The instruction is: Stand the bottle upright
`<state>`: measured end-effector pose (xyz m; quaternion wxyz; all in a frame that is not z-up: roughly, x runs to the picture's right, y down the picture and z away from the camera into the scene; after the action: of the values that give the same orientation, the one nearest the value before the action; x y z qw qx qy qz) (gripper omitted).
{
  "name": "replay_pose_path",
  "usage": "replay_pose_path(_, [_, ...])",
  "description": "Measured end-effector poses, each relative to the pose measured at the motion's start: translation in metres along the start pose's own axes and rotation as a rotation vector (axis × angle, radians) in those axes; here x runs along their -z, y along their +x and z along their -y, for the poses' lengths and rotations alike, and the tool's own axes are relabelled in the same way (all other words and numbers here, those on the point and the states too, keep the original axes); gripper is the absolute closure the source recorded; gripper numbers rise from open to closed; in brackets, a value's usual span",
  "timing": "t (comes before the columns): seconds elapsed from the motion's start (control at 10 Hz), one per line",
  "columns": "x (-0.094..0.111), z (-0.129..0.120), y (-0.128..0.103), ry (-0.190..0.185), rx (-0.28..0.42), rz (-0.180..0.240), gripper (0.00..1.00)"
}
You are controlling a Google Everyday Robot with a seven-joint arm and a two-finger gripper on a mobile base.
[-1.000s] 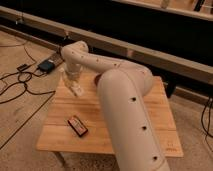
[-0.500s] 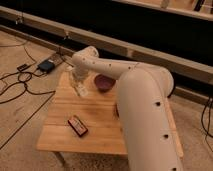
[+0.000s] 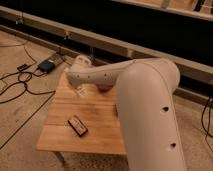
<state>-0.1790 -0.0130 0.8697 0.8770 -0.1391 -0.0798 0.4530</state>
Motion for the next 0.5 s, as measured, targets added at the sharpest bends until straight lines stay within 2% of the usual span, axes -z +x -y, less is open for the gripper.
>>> replay_pose_path(0.3, [-0.002, -0.01, 0.011, 0.005, -0.028, 0.024, 1.0])
replay_pose_path(0.5, [-0.01, -0.014, 0.016, 0.006, -0.038, 0.036, 1.0])
